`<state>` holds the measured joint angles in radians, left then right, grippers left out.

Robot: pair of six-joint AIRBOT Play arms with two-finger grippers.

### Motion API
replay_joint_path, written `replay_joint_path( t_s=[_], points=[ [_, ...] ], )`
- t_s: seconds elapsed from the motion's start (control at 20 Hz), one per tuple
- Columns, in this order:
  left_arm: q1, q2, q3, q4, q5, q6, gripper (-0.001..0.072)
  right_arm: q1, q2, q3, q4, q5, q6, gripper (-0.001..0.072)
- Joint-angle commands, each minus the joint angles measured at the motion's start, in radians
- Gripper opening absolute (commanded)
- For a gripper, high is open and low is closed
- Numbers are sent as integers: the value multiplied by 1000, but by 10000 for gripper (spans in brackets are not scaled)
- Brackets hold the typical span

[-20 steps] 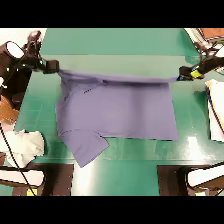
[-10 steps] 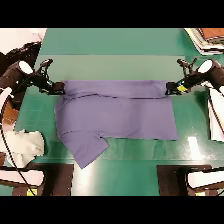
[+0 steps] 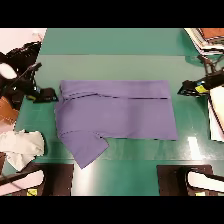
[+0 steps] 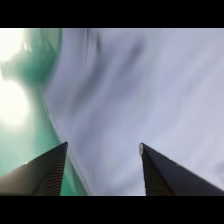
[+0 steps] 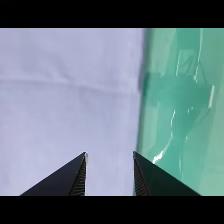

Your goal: Fold the shirts.

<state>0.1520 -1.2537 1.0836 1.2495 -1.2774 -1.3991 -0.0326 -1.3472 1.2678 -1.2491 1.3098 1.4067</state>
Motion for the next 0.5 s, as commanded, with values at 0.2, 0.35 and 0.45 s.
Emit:
replay_joint_path(
  t_s=[0.2,0.35,0.45],
  points=[
    [16,394,-526,-68,-79,-140,539,-48,167,-151,5,-39,-6,340],
    [16,435,-642,-166,-71,-129,539,-48,171,-151,55,-46,-23,339],
    [16,435,-693,-222,-35,-109,539,-43,171,-151,78,-47,-23,339]
  ],
)
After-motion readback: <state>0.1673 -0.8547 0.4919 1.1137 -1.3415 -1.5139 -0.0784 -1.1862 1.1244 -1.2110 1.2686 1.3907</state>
